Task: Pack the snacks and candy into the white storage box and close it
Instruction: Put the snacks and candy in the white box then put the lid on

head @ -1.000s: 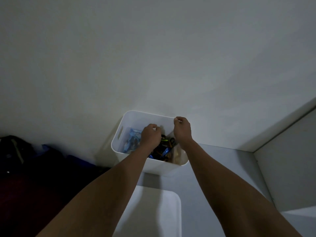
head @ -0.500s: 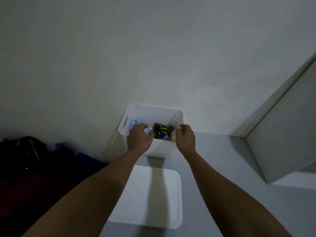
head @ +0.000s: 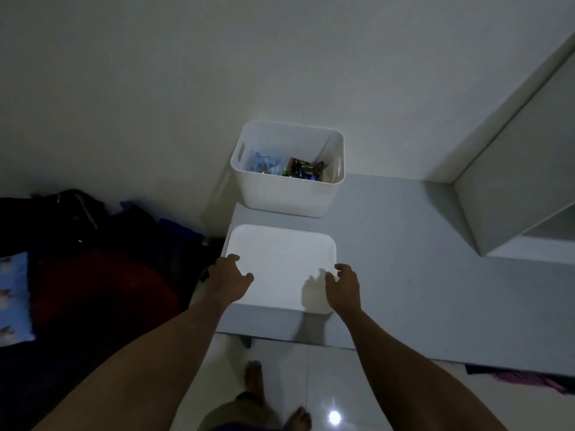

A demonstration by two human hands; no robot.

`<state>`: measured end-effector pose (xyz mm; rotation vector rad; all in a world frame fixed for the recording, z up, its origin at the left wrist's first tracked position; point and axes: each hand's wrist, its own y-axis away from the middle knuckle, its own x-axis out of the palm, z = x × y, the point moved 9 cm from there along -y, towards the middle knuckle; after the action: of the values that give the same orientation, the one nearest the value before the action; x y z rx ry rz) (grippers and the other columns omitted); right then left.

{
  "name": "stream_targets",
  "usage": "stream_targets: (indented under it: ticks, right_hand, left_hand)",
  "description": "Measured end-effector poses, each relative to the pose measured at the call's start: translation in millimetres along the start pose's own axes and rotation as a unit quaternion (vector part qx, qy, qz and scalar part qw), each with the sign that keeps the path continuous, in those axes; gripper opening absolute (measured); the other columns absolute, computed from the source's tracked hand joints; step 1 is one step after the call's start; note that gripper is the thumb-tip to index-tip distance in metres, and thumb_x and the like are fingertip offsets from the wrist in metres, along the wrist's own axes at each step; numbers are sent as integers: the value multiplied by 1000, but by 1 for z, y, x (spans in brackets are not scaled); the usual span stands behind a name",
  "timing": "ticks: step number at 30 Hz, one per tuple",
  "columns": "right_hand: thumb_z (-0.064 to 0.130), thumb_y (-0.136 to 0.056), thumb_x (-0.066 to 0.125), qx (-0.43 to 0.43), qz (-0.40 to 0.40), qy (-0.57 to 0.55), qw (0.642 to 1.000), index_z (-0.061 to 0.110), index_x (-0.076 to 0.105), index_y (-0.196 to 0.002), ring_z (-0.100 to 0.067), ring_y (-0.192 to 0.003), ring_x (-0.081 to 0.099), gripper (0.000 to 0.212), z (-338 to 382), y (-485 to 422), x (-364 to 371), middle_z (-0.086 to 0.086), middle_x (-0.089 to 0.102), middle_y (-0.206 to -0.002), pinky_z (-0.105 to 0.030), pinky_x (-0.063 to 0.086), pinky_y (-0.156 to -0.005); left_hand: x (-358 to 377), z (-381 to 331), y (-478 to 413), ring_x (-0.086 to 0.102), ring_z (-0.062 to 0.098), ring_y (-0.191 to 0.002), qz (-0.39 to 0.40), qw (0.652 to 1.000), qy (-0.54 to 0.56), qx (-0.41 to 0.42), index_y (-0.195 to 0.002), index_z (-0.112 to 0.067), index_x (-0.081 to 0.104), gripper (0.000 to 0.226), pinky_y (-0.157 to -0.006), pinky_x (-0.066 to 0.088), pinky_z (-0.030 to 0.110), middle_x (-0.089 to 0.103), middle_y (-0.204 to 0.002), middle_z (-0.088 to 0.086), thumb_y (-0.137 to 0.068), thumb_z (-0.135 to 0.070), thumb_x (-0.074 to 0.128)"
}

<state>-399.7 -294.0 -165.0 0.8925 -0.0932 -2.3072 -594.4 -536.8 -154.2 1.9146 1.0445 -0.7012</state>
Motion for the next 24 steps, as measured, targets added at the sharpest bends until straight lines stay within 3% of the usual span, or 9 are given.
stream_targets:
  ticks: [3, 8, 14, 19, 24]
  right_hand:
    - [22, -95, 56, 28, 10, 15, 999, 6, 45, -137, -32, -123, 51, 46, -22, 8, 9, -18, 48, -136, -36, 42, -100]
    - [21, -93, 60, 64, 3, 37, 997, 4, 42, -139, -35, -123, 51, 53, -35, 0, 19, -20, 52, -135, -39, 41, -102]
    - [28, -91, 62, 120, -11, 31, 992, 7, 41, -140, -38, -124, 50, 57, -43, -13, 30, -18, 53, -135, -47, 42, -105]
    - [32, -90, 63, 131, -26, 41, 990, 12, 37, -143, -41, -127, 46, 62, -38, -19, 35, -20, 51, -137, -48, 39, -107]
    - [42, -89, 63, 119, -36, 90, 988, 22, 35, -146, -39, -127, 36, 66, -23, -10, 37, -20, 42, -133, -48, 38, -101]
  left_hand:
    - [14, 25, 0, 40, 37, -131, 36, 999, -12, -24, -150, -15, 30, 85, -103, 42, 46, 36, -146, 16, -80, -38, 72]
    - [26, 52, -24, 52, 33, -115, 51, 997, 50, -37, -143, -16, 33, 96, -92, 51, 49, 50, -133, 15, -60, -43, 71]
    - [32, 40, -36, 29, 37, -140, 76, 996, -15, -39, -155, -24, -1, 105, -109, 36, 49, 19, -159, 11, -81, -37, 71]
    - [31, 37, -43, 27, 40, -140, 58, 994, -75, -46, -155, -27, 11, 95, -108, 35, 51, 22, -159, 11, -82, -52, 66]
    - [23, 42, -41, 27, 37, -141, 38, 999, 6, -35, -154, -22, 20, 93, -110, 34, 48, 26, -157, 13, -81, -45, 73]
